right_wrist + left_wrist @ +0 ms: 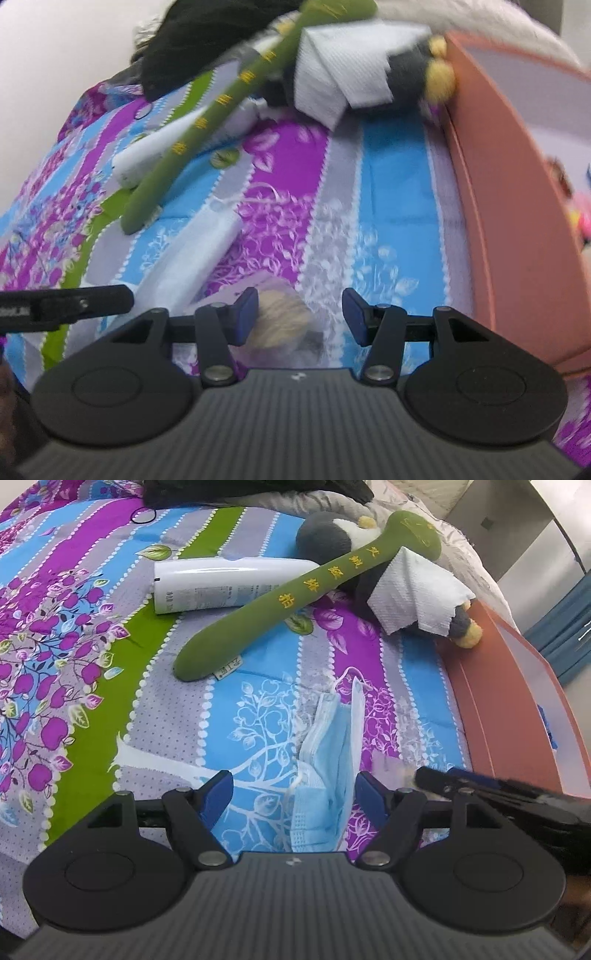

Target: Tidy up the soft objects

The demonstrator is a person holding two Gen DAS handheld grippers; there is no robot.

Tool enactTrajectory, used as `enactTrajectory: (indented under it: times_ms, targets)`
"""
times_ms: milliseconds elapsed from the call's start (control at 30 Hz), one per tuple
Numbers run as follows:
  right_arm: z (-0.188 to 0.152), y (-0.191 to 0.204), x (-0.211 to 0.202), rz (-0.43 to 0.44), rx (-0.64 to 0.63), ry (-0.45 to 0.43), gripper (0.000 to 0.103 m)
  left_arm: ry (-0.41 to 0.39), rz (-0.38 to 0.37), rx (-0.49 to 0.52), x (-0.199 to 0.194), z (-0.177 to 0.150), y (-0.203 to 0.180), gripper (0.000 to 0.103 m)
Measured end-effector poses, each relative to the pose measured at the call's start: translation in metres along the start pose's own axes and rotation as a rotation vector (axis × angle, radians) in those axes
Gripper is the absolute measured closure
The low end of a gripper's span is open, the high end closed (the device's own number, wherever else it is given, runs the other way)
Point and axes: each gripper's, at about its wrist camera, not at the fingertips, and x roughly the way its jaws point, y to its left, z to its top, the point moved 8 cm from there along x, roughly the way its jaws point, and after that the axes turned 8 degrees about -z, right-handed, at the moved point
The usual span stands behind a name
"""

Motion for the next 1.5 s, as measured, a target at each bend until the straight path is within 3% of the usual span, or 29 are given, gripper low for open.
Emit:
enactTrajectory:
  times_ms: [133,400,633,833,967,1067,1200,1267,1333,1500]
  targets:
    - [-0.008,-0.001,0.006,0.043,0.047,0.035,0.050,-0.001,-0.009,0.006,0.003,0.001,-0.001,0.026]
    - [-0.028,0.021,0.007,0.099,-0.017,0.076,0.050,0.006,-0.038,0.021,0.015,0.000,-0.005,0.026]
    - [-0.030,0.024,0.004,0.121,-0.030,0.055,0.068,0.031,-0.089,0.030,0.027,-0.003,-0.011,0.027]
    - [-0.022,0.010,-0.008,0.060,-0.033,0.000,0.070,0.071,-0.153,0.023,0.038,-0.006,-0.024,0.026]
    - [-0.024,-0.002,-0.014,0.014,-0.044,-0.014,0.070,0.110,-0.133,0.041,0.051,-0.015,-0.029,0.026]
    - [-0.031,-0.009,-0.015,-0.012,-0.054,-0.014,0.070,0.106,-0.078,0.088,0.056,-0.018,-0.030,0.029]
    - [-0.039,-0.013,-0.013,-0.013,-0.043,-0.005,0.070,0.123,-0.055,0.120,0.062,-0.023,-0.033,0.044]
    - [-0.041,-0.013,-0.013,-0.016,-0.035,-0.005,0.070,0.121,-0.035,0.141,0.064,-0.024,-0.034,0.059]
    - [-0.042,-0.013,-0.012,-0.017,-0.027,-0.008,0.070,0.117,-0.021,0.144,0.067,-0.023,-0.033,0.081]
    - [-0.040,-0.012,-0.015,-0.015,-0.008,-0.023,0.071,0.082,-0.025,0.153,0.058,-0.017,-0.034,0.088]
